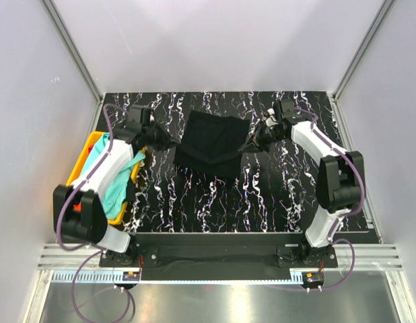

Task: Fold and stack the t-shirts
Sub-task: Fold the tshirt

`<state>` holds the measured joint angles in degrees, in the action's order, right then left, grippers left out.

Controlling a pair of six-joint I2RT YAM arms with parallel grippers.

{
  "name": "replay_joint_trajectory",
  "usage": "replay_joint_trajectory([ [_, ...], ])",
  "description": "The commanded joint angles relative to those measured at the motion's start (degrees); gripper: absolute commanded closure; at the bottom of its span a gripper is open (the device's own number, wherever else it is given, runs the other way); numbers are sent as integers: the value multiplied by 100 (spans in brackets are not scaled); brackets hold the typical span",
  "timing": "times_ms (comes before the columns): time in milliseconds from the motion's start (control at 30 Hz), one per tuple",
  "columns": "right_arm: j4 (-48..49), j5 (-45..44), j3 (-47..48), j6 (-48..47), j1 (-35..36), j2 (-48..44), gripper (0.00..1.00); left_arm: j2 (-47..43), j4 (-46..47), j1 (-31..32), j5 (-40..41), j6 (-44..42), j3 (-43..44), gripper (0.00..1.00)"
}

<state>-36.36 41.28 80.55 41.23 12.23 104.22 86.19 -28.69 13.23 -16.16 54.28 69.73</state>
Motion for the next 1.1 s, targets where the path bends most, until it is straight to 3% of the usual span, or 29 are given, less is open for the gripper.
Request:
replay_joint_trajectory([
  [0,-397,232,-573,-220,51,-954,100,-1127,153,-14,-317,188,-749,100],
  [333,-916,372,-2490,-379,289,-3012,100,-3607,-128,319,-537,1083,-2840,100],
  [700,-1733,337,-3625,-28,824,-5025,100,-6122,-1164,1462,-90,2077,-3695,100],
  [900,-2051,381,-3609,227,878,-5519,100,-6169,-1640,1559,8,2008,-3248,100],
  [1067,-1964,3,-2793,-168,694,-4327,100,-4799,-1360,1559,367,1551,-2431,100],
])
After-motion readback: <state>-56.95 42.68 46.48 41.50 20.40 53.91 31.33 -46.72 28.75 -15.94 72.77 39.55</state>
